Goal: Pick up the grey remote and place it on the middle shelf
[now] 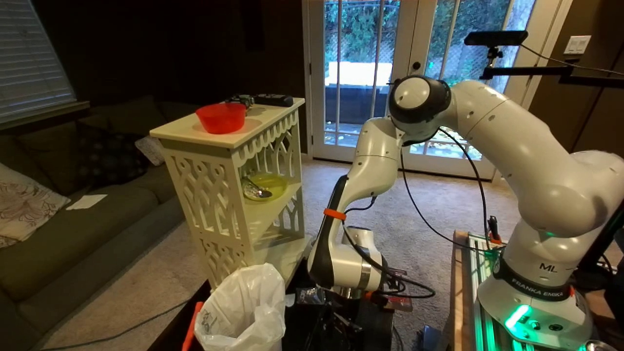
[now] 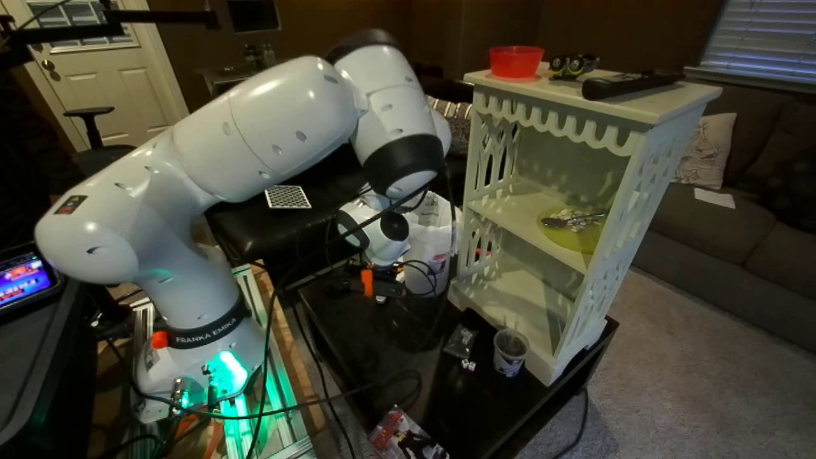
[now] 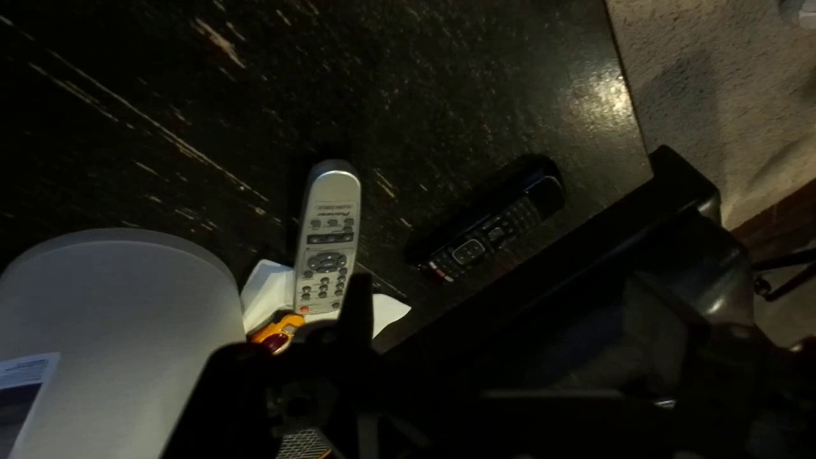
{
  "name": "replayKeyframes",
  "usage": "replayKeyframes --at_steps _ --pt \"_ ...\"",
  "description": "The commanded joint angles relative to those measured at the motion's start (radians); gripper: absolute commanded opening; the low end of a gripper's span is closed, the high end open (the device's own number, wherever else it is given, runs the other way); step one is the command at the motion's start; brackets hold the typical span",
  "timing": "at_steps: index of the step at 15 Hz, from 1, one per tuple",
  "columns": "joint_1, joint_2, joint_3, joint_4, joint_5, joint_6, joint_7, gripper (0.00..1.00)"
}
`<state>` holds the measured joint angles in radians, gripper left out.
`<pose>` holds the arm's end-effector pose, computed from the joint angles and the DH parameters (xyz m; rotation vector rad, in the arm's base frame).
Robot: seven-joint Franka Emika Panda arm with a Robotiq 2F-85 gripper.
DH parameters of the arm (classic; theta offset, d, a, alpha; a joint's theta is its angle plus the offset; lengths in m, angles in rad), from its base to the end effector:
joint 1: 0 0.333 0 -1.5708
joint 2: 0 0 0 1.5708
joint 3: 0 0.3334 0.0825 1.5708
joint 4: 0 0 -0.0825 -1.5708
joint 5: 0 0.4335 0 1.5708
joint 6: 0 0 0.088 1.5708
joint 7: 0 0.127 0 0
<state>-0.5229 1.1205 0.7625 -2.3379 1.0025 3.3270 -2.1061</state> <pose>0.3895 0.1535 -0.0707 -2.3267 -1.2933 -0.3283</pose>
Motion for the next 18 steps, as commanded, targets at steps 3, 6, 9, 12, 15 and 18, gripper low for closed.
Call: replayKeyframes --at_steps 3,6,9,12,15,18 --pt "-0.146 0.348 0.077 0.113 -0.277 0.244 -0.051 1.0" --pt "-0.249 0.514 0.091 0.097 -0.525 0.37 -0.035 1.0" --pt "-0.143 0.348 -0.032 0.051 -0.711 0.262 0.272 1.0" --pt "-0.144 0.333 -0.038 0.057 -0.78 0.255 0.36 1.0" --pt "-0.134 0.386 -0.047 0.134 -0.944 0.293 0.563 1.0" --pt "-0.053 0.357 -0.106 0.166 -1.023 0.297 0.782 1.0"
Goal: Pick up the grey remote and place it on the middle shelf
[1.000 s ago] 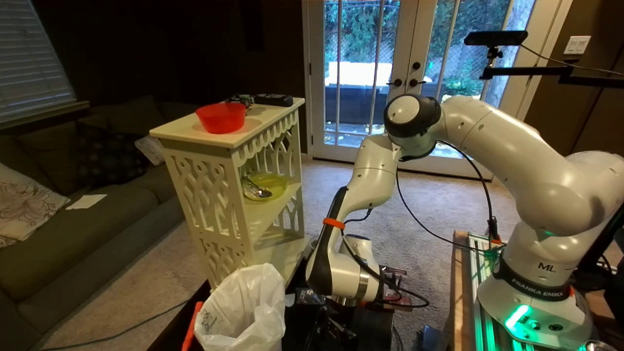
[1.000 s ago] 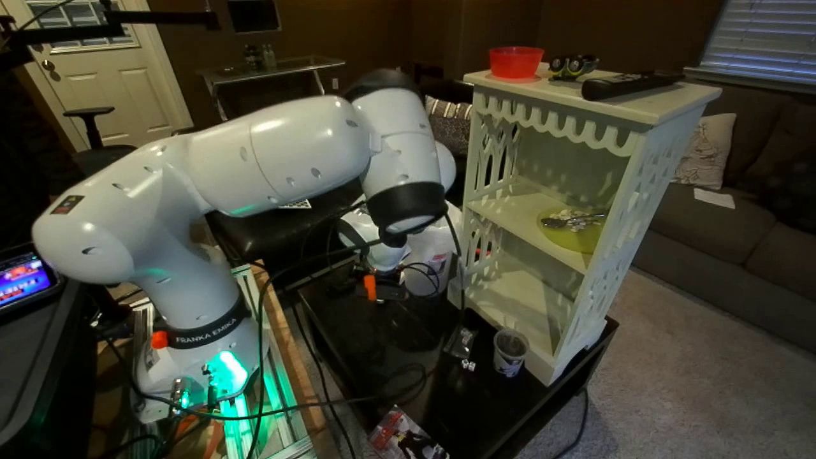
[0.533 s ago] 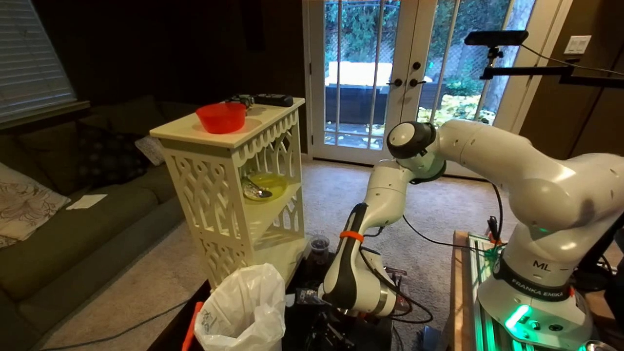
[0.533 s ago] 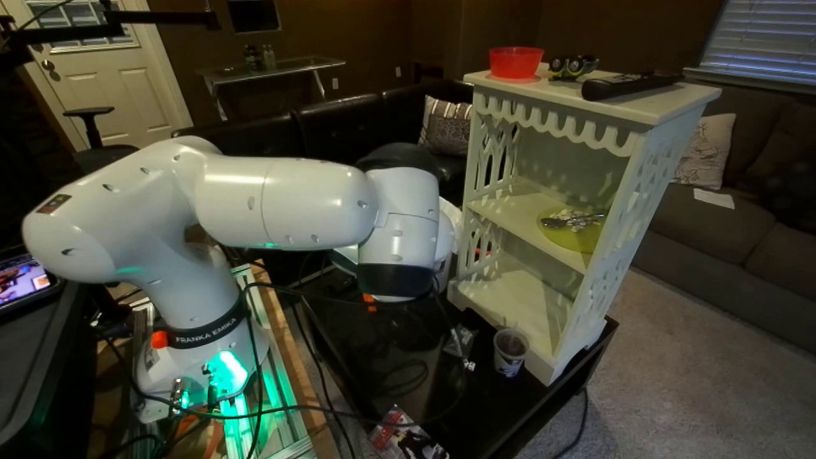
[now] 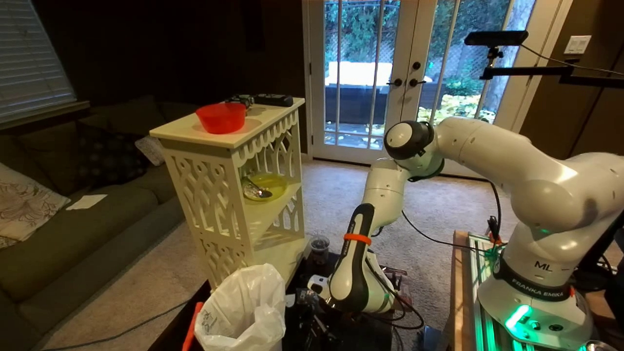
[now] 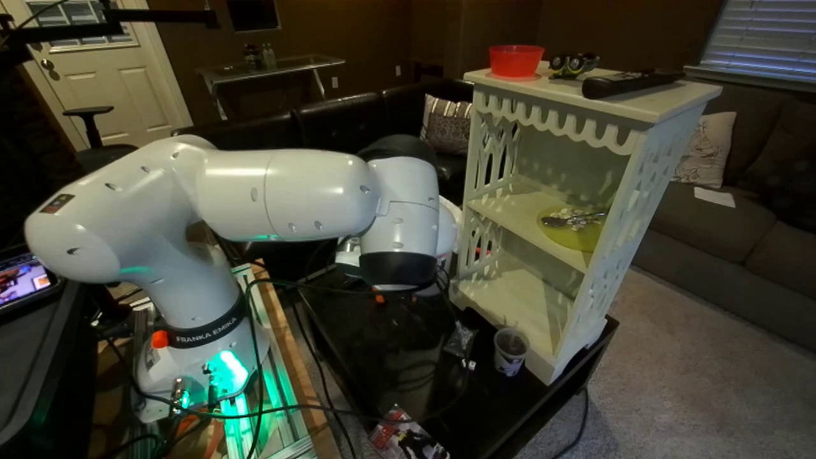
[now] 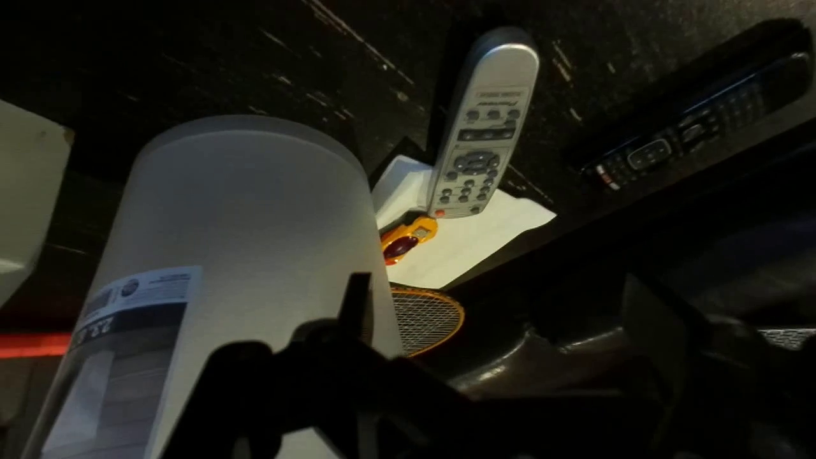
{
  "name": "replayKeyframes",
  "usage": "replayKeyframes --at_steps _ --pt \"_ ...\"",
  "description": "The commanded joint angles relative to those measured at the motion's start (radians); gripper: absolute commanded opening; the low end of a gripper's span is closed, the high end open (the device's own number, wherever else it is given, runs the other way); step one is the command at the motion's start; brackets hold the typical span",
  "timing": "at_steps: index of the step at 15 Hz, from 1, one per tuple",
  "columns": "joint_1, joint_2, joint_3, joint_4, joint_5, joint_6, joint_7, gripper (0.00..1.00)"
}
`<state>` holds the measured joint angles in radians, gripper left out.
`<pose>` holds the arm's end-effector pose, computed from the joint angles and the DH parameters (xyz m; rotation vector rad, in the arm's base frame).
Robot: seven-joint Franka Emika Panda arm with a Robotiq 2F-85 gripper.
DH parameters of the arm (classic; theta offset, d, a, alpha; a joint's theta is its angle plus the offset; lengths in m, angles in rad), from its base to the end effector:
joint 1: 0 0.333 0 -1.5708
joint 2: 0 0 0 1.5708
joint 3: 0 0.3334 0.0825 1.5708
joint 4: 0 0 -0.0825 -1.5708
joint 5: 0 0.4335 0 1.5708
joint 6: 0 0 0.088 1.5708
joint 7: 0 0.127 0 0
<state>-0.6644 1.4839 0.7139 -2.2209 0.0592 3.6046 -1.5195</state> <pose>0.4346 0.1663 -0.1206 -2.3639 -1.1494 -0.7523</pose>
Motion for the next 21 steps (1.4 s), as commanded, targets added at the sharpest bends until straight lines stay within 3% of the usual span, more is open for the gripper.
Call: replayKeyframes --at_steps 1,4,7,10,12,16,21 --pt "0.129 -0.006 -0.088 0.068 -0.085 0.018 0.262 1.0" --pt "0.233 -0.011 -0.163 0.095 -0.156 -0.015 0.454 1.0" --pt "0.323 -0.008 -0.209 0.129 -0.315 -0.052 0.61 1.0" --pt "0.36 -0.019 -0.245 0.123 -0.419 -0.02 0.731 1.0" --pt "0.379 -0.019 -0.247 0.13 -0.429 -0.021 0.748 1.0" --pt "0.535 -0.007 -0.346 0.246 -0.418 0.078 0.854 1.0" --pt "0.711 -0.006 -0.453 0.351 -0.416 -0.001 1.028 1.0"
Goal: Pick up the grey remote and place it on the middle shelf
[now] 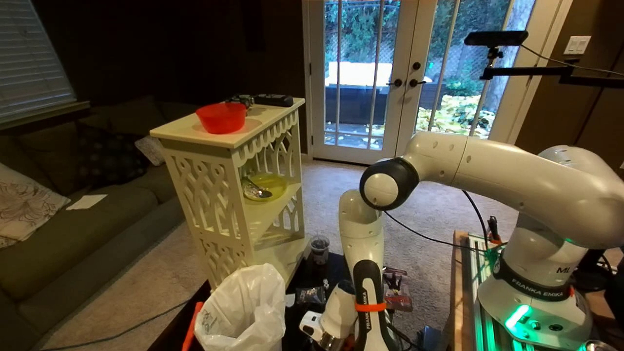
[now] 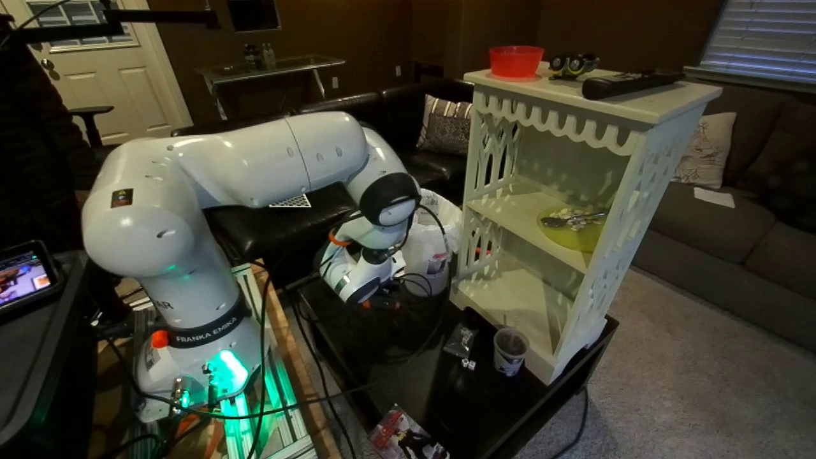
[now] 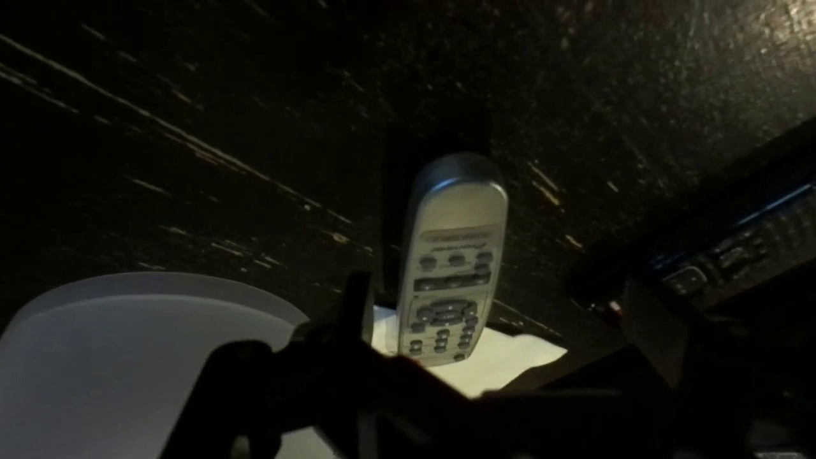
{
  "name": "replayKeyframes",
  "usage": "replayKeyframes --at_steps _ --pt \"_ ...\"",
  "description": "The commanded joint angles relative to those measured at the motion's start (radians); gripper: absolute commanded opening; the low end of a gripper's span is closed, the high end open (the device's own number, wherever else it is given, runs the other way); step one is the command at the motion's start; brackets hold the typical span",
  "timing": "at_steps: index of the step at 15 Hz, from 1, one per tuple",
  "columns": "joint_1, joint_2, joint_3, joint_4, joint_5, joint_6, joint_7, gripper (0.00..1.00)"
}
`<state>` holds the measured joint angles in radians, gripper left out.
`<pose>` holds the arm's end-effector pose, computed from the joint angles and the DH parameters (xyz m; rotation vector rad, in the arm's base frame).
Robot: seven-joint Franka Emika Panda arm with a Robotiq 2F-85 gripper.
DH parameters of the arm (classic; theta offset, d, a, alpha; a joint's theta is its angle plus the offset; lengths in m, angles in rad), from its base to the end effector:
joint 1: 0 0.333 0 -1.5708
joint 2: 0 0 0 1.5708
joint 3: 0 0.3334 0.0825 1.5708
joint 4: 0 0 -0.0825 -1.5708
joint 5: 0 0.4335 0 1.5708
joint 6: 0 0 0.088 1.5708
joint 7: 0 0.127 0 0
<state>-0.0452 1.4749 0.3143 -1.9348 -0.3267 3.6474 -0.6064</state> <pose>0.4188 0.2176 -0.2135 -2.5099 -1.1552 -0.5705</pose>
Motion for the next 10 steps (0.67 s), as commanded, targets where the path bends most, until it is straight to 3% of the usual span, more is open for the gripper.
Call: replayKeyframes --at_steps 1,4,5,7,10 --pt "0.112 0.003 -0.068 0.076 -0.041 -0.046 0.14 1.0" --pt "0.138 0.007 -0.086 0.109 -0.073 -0.087 0.196 1.0" --pt "0.142 0.01 -0.09 0.122 -0.082 -0.099 0.205 0.9" --pt "0.152 0.007 -0.104 0.138 -0.083 -0.118 0.213 0.89" --pt "0.143 0.013 -0.109 0.159 -0.095 -0.153 0.216 0.95"
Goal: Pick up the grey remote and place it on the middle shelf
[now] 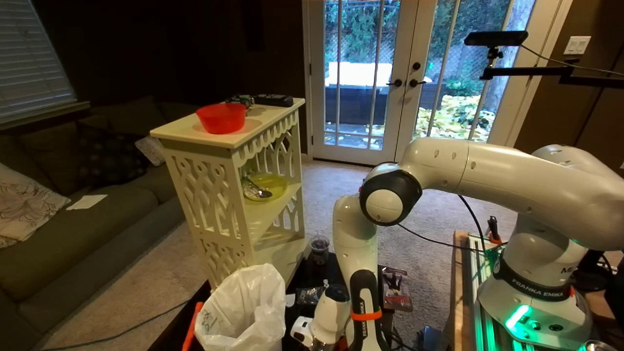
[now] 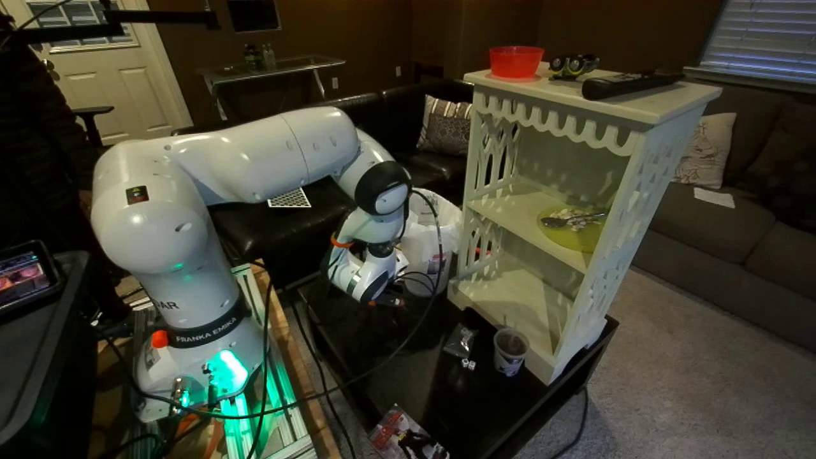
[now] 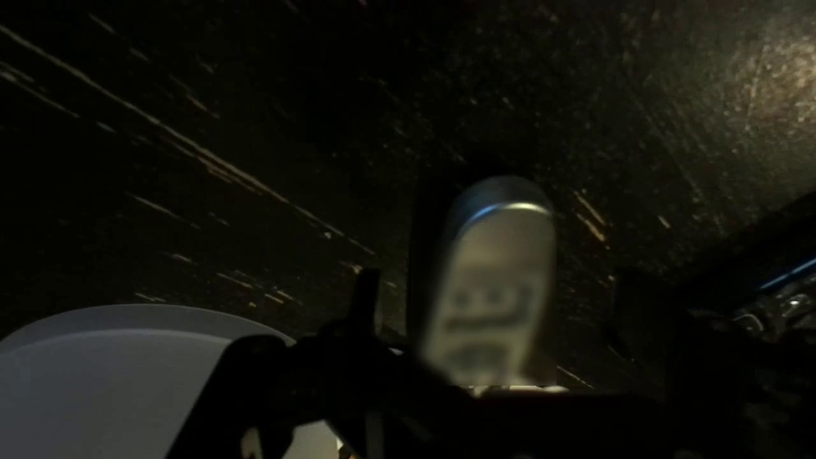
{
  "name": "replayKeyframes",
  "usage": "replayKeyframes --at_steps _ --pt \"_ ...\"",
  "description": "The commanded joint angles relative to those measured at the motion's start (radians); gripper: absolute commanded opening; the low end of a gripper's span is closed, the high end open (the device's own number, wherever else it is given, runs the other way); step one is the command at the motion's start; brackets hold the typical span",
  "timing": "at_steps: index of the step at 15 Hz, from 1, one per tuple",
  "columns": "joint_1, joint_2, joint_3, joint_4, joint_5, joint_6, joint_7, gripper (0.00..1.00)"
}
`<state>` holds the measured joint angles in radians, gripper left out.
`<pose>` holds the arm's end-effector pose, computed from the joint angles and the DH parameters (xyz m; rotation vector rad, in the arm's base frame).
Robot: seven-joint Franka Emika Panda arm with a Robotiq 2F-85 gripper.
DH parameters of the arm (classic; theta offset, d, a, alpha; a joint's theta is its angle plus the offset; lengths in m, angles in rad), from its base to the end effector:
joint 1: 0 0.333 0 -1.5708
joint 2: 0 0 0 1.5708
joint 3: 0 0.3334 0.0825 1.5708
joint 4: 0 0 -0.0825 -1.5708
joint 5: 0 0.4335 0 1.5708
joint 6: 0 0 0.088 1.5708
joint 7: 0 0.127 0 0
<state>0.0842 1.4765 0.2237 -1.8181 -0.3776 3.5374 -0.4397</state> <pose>0.4422 0.2253 -0.2332 -2.5604 -1.2166 -0.4753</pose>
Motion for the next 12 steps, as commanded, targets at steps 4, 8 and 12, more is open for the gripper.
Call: replayKeyframes --at_steps 4,8,12 --pt "0.015 0.03 -0.019 0.077 -0.042 -0.117 0.043 0.99" --pt "0.021 0.009 -0.018 0.06 -0.038 -0.129 0.039 0.73" --pt "0.031 0.008 -0.019 0.058 -0.043 -0.108 0.035 0.43"
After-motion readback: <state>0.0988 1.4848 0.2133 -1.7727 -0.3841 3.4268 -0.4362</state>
